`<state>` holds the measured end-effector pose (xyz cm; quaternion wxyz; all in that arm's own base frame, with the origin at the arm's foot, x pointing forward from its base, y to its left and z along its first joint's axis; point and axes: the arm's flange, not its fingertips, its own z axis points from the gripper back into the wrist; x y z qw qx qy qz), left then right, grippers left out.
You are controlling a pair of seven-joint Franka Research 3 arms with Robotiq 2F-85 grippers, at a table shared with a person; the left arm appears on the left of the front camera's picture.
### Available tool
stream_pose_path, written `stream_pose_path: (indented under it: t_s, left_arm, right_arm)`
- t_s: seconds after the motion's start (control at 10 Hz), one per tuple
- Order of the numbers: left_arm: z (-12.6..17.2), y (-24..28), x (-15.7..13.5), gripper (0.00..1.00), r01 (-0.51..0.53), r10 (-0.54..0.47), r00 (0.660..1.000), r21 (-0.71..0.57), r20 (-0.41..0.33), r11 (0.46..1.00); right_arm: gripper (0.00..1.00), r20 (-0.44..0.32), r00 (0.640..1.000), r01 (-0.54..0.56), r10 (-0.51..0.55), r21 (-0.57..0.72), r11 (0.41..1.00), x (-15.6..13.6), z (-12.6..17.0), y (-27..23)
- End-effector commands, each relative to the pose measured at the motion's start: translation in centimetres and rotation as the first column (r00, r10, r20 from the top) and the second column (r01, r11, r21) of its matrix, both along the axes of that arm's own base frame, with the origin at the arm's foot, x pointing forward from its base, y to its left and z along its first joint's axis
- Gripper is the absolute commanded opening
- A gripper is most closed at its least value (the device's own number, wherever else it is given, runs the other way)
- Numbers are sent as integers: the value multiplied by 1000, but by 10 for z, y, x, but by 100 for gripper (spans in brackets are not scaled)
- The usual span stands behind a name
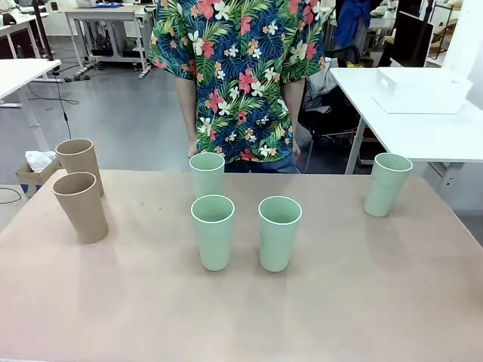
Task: Stack the cups and store them in the basket.
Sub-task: Pick up two Reusable plastic cups , one in each hand.
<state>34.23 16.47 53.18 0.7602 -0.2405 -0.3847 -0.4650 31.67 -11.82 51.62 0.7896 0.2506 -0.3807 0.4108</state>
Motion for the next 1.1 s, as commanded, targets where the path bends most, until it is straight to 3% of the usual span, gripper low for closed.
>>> stream_pose_path:
  t_s: [0.0,1.0]
  left_arm:
    - [1,2,0,100,16,-16,1000,-10,20,1000]
    - [1,2,0,100,16,-16,1000,-10,20,1000]
  right_arm:
    - [100,29,999,-14,13,17,1000,3,0,-1]
    - [100,29,999,-14,13,17,1000,3,0,-1]
